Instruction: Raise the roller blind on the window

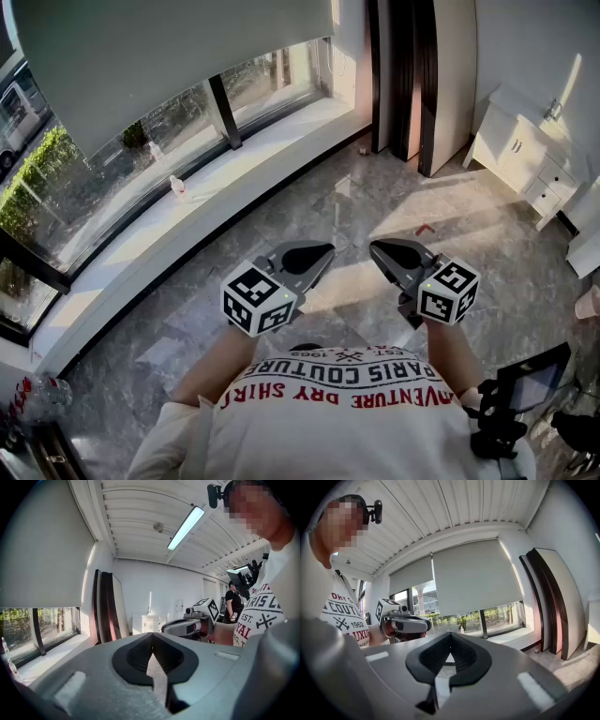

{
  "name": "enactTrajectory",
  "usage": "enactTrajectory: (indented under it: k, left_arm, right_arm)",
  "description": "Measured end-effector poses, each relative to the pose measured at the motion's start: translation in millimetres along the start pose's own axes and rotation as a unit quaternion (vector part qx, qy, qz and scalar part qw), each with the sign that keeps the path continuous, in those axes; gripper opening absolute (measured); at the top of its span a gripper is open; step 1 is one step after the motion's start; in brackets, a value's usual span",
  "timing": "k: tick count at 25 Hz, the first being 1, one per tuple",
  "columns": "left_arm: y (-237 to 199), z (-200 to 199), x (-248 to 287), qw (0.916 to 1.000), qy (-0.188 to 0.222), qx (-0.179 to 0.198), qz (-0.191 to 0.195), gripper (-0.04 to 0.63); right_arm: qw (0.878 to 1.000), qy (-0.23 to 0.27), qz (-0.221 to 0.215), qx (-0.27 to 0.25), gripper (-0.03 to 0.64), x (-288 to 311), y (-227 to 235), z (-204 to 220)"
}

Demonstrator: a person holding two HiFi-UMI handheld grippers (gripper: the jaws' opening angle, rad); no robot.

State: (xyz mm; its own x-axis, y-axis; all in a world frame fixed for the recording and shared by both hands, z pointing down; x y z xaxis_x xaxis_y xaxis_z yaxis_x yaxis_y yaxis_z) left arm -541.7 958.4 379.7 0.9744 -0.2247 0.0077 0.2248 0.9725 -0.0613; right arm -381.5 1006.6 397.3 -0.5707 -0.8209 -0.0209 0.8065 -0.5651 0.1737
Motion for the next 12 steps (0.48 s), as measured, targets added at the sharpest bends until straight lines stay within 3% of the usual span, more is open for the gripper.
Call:
enactTrajectory:
  k: [12]
  left_arm:
    - [-9.4, 1.2, 18.6, 0.9999, -0.003, -0.007, 0.006, 0.005]
  right_arm:
    - [1.000, 0.001, 0.004, 0.013, 0.005, 1.8, 16.5, -1.7]
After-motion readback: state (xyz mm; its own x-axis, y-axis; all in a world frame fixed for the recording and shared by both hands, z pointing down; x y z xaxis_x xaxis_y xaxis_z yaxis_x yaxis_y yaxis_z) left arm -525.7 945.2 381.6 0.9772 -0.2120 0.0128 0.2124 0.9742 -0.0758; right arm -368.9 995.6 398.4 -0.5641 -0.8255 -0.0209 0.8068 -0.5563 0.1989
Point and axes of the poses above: the fingertips, and each gripper's own axes: x forward along the fingers, y to its right, z out of its underside, the point moved 6 cm from there along -x, backward along the fingers, and after that the axes turned 9 degrees about y, right-handed, at the moved point
